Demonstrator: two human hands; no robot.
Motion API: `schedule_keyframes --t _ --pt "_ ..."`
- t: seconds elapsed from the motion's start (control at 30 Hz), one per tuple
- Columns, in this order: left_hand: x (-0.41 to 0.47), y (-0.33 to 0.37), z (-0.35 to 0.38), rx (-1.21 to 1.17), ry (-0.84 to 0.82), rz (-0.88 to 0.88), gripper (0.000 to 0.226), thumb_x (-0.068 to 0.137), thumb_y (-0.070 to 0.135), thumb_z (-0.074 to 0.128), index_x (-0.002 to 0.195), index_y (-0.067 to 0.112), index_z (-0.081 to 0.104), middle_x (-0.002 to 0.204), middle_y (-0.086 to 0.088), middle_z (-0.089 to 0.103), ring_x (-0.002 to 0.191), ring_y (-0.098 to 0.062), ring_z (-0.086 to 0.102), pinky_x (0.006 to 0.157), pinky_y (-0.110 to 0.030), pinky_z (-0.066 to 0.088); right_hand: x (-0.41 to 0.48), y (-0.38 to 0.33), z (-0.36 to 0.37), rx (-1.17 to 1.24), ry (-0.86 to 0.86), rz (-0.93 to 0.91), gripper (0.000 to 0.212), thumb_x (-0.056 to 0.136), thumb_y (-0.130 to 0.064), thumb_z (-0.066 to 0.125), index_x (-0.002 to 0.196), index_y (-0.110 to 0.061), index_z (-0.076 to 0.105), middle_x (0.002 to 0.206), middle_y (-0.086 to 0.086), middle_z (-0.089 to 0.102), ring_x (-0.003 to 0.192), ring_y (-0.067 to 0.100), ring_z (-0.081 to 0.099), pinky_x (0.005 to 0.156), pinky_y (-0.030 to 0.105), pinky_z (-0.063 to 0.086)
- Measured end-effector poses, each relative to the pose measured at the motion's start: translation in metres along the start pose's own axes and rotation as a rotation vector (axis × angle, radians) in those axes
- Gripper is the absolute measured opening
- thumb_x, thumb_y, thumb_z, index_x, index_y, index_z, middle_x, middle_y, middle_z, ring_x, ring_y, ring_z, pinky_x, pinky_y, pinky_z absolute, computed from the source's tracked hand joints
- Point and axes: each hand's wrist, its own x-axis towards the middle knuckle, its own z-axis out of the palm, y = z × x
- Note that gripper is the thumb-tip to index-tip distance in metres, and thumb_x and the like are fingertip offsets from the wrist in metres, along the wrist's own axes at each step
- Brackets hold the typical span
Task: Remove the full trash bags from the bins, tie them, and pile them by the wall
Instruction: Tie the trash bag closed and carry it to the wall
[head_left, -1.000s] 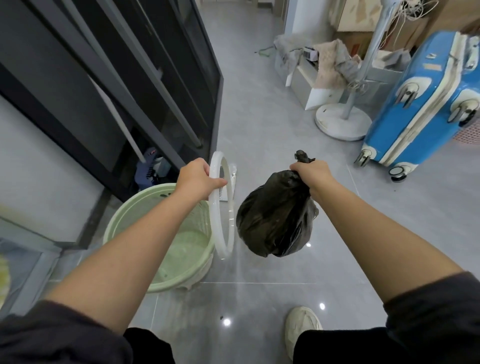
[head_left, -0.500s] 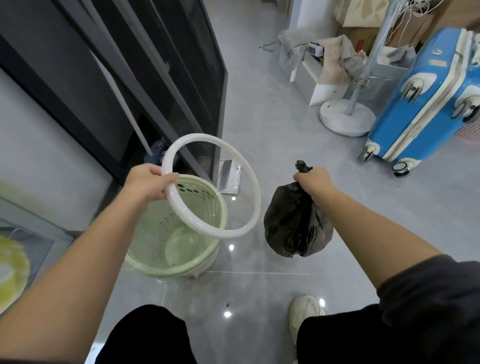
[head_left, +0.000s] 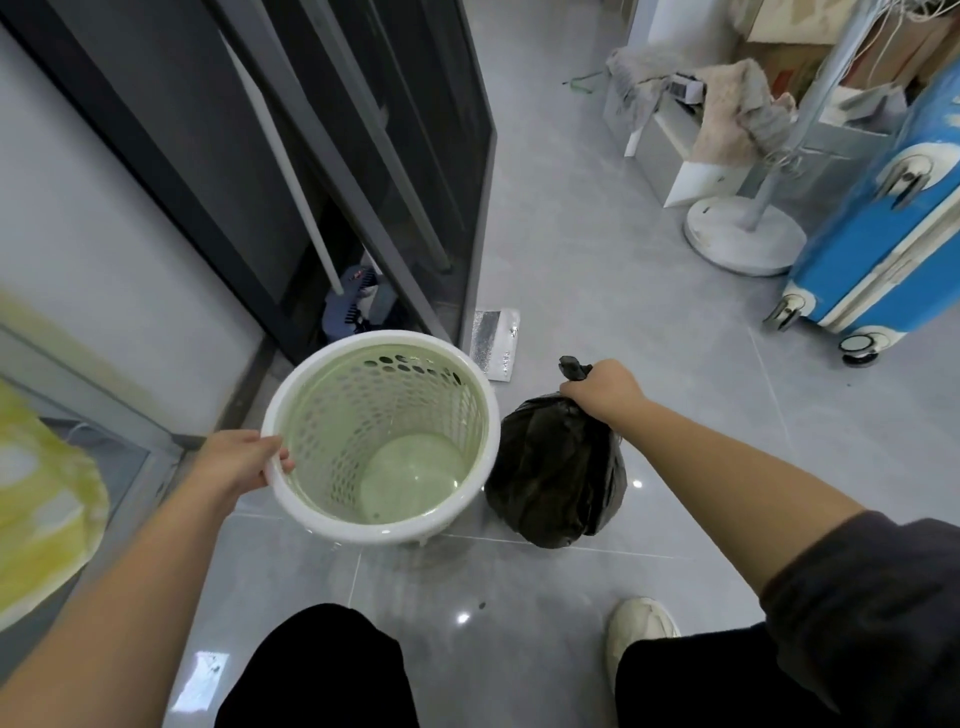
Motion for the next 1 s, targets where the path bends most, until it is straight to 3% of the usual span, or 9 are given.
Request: schedule_keyframes --t 0.17,0.27,0.4,0.5,0.57,0.63,0.7,0.83,1.0 --pt "0.017 0.002 0.007 0.247 0.157 0.039 0.023 0.086 0.018 0.059 0.088 -0.002 0.069 0.088 -0.024 0.069 0.080 -0.037 0.067 0.082 -0.043 0.055 0.001 0.000 0.014 -0.055 -0.031 -0.035 0.037 0.083 -0.033 0.065 0.061 -0.010 0.046 0.062 0.004 0.048 0.069 0.026 0.052 0.052 0.030 0.034" --pt "0.015 0.003 0.010 0.336 0.173 0.010 0.032 0.088 0.024 0.057 0.099 -0.004 0.068 0.097 -0.025 0.067 0.087 -0.038 0.065 0.079 -0.039 0.052 0.002 0.001 0.016 -0.073 -0.037 -0.046 0.037 0.083 -0.034 0.065 0.061 -0.010 0.047 0.062 0.004 0.049 0.070 0.027 0.053 0.059 0.029 0.037" --pt "0.012 -0.005 0.016 0.028 0.065 -0.100 0.021 0.088 0.012 0.061 0.102 -0.004 0.062 0.094 -0.023 0.065 0.080 -0.037 0.063 0.069 -0.045 0.054 0.003 0.003 0.018 -0.090 -0.042 -0.047 0.033 0.082 -0.033 0.064 0.065 -0.009 0.050 0.069 0.007 0.054 0.073 0.029 0.055 0.060 0.030 0.038" --pt "0.014 -0.009 0.015 -0.015 0.079 -0.085 0.018 0.089 0.009 0.060 0.103 -0.002 0.061 0.094 -0.023 0.063 0.080 -0.037 0.061 0.072 -0.047 0.053 0.004 0.005 0.017 -0.101 -0.045 -0.054 0.032 0.082 -0.031 0.064 0.063 -0.009 0.049 0.067 0.007 0.052 0.071 0.028 0.054 0.057 0.030 0.037" --pt "0.018 -0.007 0.013 0.026 0.086 -0.096 0.023 0.088 0.011 0.061 0.104 -0.005 0.061 0.096 -0.024 0.064 0.082 -0.039 0.063 0.076 -0.050 0.055 0.004 0.006 0.016 -0.109 -0.050 -0.055 0.034 0.082 -0.029 0.064 0.061 -0.010 0.046 0.063 0.005 0.048 0.068 0.027 0.051 0.053 0.030 0.034" --pt "0.020 -0.001 0.015 0.308 0.143 -0.071 0.038 0.087 0.021 0.061 0.115 -0.005 0.059 0.109 -0.026 0.062 0.093 -0.042 0.062 0.082 -0.051 0.054 0.004 0.008 0.015 -0.122 -0.052 -0.053 0.035 0.082 -0.028 0.064 0.059 -0.010 0.044 0.061 0.004 0.046 0.067 0.026 0.050 0.050 0.030 0.032" --pt "0.010 0.012 0.028 0.621 0.240 0.095 0.055 0.086 0.033 0.060 0.129 0.001 0.048 0.127 -0.025 0.051 0.113 -0.043 0.052 0.094 -0.050 0.046 0.005 0.009 0.014 -0.127 -0.050 -0.056 0.036 0.082 -0.028 0.064 0.058 -0.010 0.043 0.060 0.004 0.045 0.066 0.026 0.049 0.050 0.030 0.031" --pt "-0.026 0.041 0.090 0.647 0.109 0.634 0.060 0.089 0.034 0.055 0.142 0.012 0.036 0.147 -0.015 0.036 0.136 -0.032 0.033 0.111 -0.047 0.031 0.009 0.014 0.016 -0.100 -0.048 -0.066 0.038 0.082 -0.029 0.064 0.058 -0.010 0.043 0.058 0.004 0.044 0.065 0.026 0.048 0.051 0.031 0.031" --pt "-0.054 0.060 0.177 0.858 -0.055 0.856 0.068 0.093 0.044 0.044 0.150 0.020 0.018 0.160 -0.008 0.006 0.147 -0.024 0.004 0.119 -0.047 0.011 0.017 0.025 0.022 -0.033 -0.042 -0.085 0.045 0.083 -0.035 0.066 0.055 -0.011 0.040 0.055 0.003 0.042 0.059 0.023 0.045 0.050 0.031 0.029"
